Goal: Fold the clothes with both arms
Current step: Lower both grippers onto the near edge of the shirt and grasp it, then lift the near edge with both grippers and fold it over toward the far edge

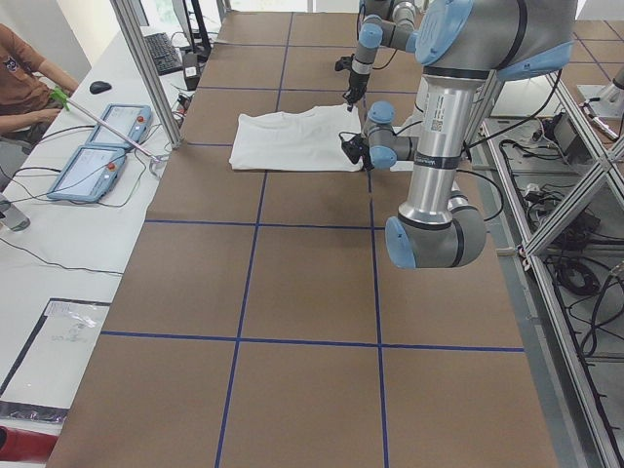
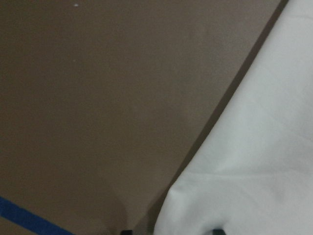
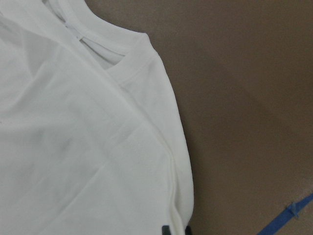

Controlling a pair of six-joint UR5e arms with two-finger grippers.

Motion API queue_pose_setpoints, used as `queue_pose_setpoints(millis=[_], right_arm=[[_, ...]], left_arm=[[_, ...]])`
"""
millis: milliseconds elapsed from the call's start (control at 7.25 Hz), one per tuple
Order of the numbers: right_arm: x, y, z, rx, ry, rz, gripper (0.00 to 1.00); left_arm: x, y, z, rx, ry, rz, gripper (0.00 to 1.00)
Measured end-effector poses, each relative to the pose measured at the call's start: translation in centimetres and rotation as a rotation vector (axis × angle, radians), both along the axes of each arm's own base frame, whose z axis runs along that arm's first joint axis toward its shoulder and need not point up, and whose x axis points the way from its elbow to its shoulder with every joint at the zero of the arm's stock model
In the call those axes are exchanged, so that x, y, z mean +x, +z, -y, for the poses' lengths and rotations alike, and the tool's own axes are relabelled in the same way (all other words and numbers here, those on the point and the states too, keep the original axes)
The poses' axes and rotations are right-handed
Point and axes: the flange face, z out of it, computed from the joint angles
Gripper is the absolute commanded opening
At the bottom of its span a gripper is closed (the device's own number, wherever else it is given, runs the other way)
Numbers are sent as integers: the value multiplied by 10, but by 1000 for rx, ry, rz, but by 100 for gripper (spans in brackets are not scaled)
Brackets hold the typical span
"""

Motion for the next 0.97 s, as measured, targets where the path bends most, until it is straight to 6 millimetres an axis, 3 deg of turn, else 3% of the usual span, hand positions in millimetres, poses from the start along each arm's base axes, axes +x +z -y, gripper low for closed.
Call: queue_pose_setpoints(millis=[552, 966], right_arm=[[9, -3, -11, 2, -17, 17, 0], [55, -17, -34, -9, -22, 90, 0]], left_arm=[[-23, -27, -5, 26, 14, -62, 0], [-73, -86, -19, 45, 64, -206, 0]])
